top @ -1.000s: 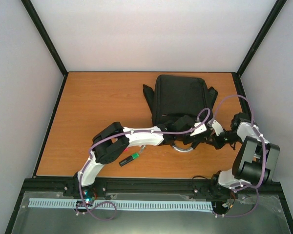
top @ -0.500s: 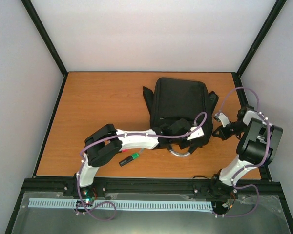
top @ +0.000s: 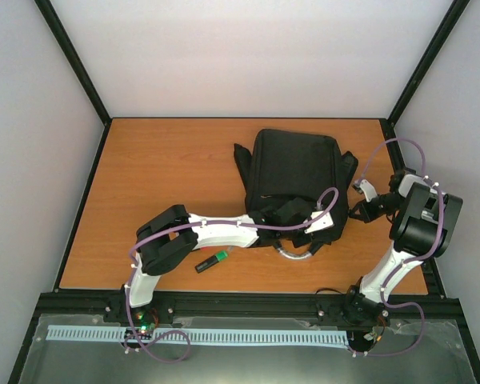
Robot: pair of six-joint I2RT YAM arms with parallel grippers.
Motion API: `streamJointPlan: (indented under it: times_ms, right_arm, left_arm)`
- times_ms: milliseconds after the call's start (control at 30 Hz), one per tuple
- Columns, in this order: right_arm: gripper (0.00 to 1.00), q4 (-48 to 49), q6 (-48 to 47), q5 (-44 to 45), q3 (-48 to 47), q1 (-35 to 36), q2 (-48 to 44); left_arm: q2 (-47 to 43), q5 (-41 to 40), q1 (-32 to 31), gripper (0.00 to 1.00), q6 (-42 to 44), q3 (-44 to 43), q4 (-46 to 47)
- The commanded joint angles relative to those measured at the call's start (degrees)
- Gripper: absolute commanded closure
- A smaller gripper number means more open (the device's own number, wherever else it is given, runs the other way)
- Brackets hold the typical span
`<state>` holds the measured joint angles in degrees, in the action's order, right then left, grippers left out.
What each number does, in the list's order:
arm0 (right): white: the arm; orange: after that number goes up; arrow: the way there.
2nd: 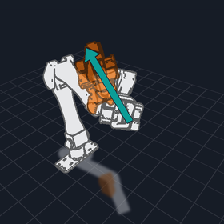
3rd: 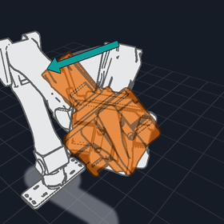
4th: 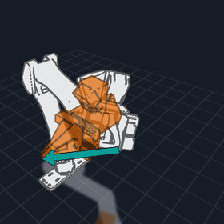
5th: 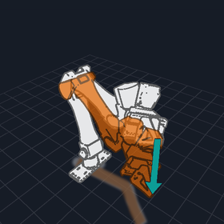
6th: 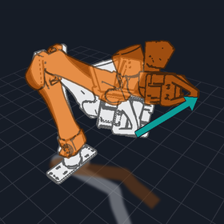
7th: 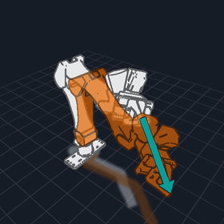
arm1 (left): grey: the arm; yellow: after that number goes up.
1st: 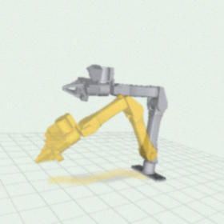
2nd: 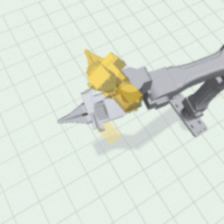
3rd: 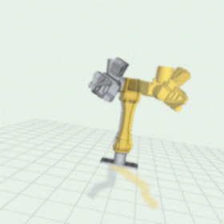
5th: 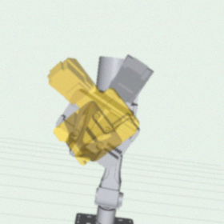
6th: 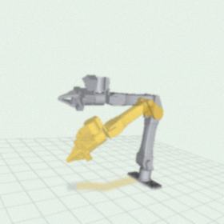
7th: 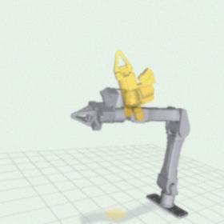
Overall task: Pack the student bag
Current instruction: Zip the student bag at the center of the board.
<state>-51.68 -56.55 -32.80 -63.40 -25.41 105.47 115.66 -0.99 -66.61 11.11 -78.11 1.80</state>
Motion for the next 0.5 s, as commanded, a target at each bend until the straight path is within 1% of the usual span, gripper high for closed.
streamJointPlan:
  times_ms: [0, 33, 133, 233, 300, 333, 367, 433, 467]
  right_arm:
    - [0.91, 4.82, 1.93, -0.37, -1.73, -0.49, 0.87]
    - [0.89, 4.27, 1.72, -0.74, -1.62, -0.49, 0.38]
    - [0.83, 2.79, 0.92, -1.55, -0.30, -0.47, -3.34]
    - [0.73, 0.62, 0.19, -1.83, 0.94, -0.52, -8.32]
    - [0.64, -0.83, 0.11, -2.03, 1.46, -0.52, -11.95]
    - [0.58, -1.53, 0.15, -2.20, 1.84, -0.52, -13.76]
    - [0.53, -2.27, 0.07, -2.45, 1.99, -0.56, -15.76]
    - [0.46, -3.74, 0.14, -2.74, 2.02, -0.52, -19.53]
    - [0.43, -4.56, 0.11, -2.91, 1.86, -0.52, -21.17]
  left_arm:
    - [-3.60, 1.02, -1.83, 0.98, -0.72, -0.42, 0.53]
    - [-3.33, 0.23, -1.80, 0.95, -1.25, -0.99, -0.20]
    - [-2.34, -1.20, -1.82, 0.73, -2.91, -4.27, -5.63]
    - [-2.70, -0.21, -1.77, 0.57, -4.19, -5.50, -7.48]
    - [-3.67, 0.02, -1.78, 0.38, -6.22, -5.35, -7.38]
    - [-4.29, 0.04, -1.77, 0.08, -7.54, -5.42, -7.47]
    - [-5.15, 0.25, -1.78, 0.01, -8.92, -5.53, -7.75]
    - [-6.65, 0.38, -1.79, 0.00, -11.45, -5.77, -8.76]
    - [-7.38, -1.12, -1.77, 0.00, -12.77, -5.83, -9.42]
